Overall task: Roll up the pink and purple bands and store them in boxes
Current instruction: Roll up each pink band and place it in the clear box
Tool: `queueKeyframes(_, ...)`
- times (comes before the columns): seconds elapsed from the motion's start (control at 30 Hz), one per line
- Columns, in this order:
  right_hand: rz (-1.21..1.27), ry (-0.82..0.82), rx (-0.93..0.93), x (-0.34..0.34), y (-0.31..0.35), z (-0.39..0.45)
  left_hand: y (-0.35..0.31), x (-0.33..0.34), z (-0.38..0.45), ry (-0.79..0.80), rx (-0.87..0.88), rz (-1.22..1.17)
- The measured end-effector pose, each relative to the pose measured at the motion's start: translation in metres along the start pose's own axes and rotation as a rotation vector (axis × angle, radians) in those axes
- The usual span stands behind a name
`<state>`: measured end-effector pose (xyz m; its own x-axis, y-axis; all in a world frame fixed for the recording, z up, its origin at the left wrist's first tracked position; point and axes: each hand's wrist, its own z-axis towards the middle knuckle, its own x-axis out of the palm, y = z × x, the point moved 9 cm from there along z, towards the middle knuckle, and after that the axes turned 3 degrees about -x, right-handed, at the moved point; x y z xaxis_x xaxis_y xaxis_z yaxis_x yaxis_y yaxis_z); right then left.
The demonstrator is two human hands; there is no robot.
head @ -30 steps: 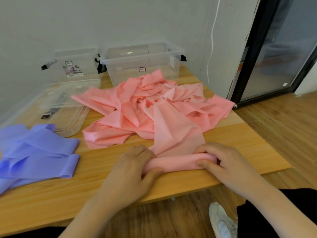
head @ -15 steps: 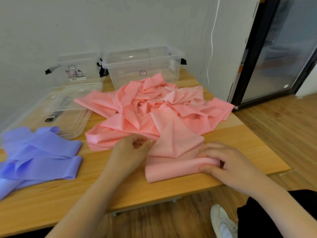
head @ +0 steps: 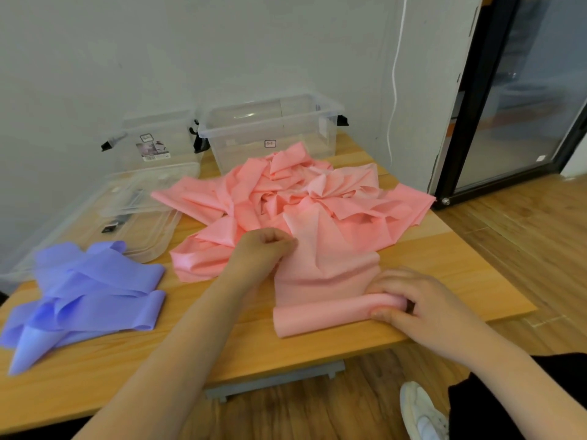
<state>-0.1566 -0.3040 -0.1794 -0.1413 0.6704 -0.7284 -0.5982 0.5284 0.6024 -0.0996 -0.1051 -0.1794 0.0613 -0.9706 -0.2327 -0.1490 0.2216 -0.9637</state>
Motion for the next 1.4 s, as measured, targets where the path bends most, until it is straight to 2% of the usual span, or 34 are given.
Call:
queueKeyframes(0.1, 0.009, 0.0, 0.014, 0.0, 0.0, 0.0, 0.006, -0.02, -0.001, -0.174, 0.028, -0.26)
queueKeyframes(0.2, 0.014, 0.008, 0.01, -0.001, 0.001, 0.0, 0.008, -0.03, -0.006, -0.245, 0.034, -0.47)
queueKeyframes(0.27, 0.013, 0.007, 0.003, -0.001, 0.003, -0.001, 0.005, -0.035, -0.006, -0.272, 0.042, -0.467)
queueKeyframes(0.37, 0.005, 0.011, 0.001, -0.001, 0.005, 0.0, 0.005, -0.046, -0.005, -0.355, 0.04, -0.328)
queueKeyframes(0.5, 0.002, 0.019, 0.007, -0.001, 0.005, 0.002, 0.004, -0.04, 0.007, -0.264, -0.048, -0.372)
queueKeyframes(0.57, 0.007, 0.017, 0.01, -0.001, 0.005, 0.003, -0.011, -0.045, 0.017, -0.281, 0.024, -0.258)
queueKeyframes(0.67, 0.015, 0.013, 0.013, -0.001, 0.004, 0.002, -0.047, -0.056, 0.021, -0.451, 0.252, 0.285)
queueKeyframes(0.73, 0.016, 0.003, 0.019, -0.002, 0.003, 0.001, -0.065, -0.048, 0.006, -0.492, 0.439, 0.543)
queueKeyframes(0.8, 0.018, 0.0, 0.03, -0.002, 0.001, 0.0, -0.067, -0.03, -0.021, -0.356, 0.553, 0.599)
queueKeyframes(0.9, 0.037, 0.012, 0.044, -0.001, 0.001, -0.001, -0.036, 0.019, -0.08, 0.136, 0.592, 0.71)
queueKeyframes(0.93, 0.043, 0.008, 0.05, -0.002, 0.002, 0.0, -0.019, 0.026, -0.094, 0.218, 0.57, 0.751)
queueKeyframes(0.97, 0.05, 0.003, 0.059, -0.001, 0.002, 0.0, -0.005, 0.026, -0.102, 0.219, 0.558, 0.768)
queueKeyframes(1.1, 0.039, 0.015, 0.085, 0.008, 0.008, 0.001, 0.014, 0.008, -0.101, -0.023, 0.538, 0.697)
queueKeyframes(1.27, 0.136, 0.037, 0.16, 0.019, 0.015, -0.005, 0.003, 0.013, -0.109, -0.008, 0.581, 0.671)
queueKeyframes(1.4, 0.152, 0.065, 0.149, 0.017, 0.018, -0.006, 0.008, 0.001, -0.109, 0.051, 0.493, 0.617)
